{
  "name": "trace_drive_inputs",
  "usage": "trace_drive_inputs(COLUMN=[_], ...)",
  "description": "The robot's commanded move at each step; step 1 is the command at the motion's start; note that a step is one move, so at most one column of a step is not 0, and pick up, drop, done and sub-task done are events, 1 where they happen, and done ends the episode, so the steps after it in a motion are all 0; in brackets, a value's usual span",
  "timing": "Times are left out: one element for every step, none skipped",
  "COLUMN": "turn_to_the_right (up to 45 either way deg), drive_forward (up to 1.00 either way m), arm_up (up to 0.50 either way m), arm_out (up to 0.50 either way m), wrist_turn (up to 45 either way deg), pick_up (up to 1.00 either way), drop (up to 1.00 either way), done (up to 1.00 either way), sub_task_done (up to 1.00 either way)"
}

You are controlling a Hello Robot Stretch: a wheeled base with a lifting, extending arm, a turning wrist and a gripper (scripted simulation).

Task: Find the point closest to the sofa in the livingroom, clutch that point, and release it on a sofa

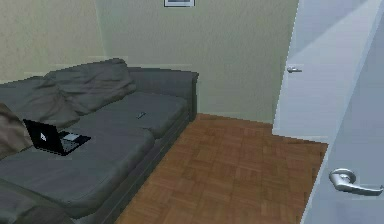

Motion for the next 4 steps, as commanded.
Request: trace_drive_inputs(turn_to_the_right=[0.0, 0.0, 0.0, 0.0], drive_forward=[0.00, 0.00, 0.00, 0.00], arm_up=[0.00, 0.00, 0.00, 0.00], arm_out=[0.40, 0.00, 0.00, 0.00], wrist_turn=[0.0, 45.0, 45.0, 45.0], pick_up=[0.00, 0.00, 0.00, 0.00], drop=[0.00, 0.00, 0.00, 0.00], done=[0.00, 0.00, 0.00, 0.00], sub_task_done=[0.00, 0.00, 0.00, 0.00])
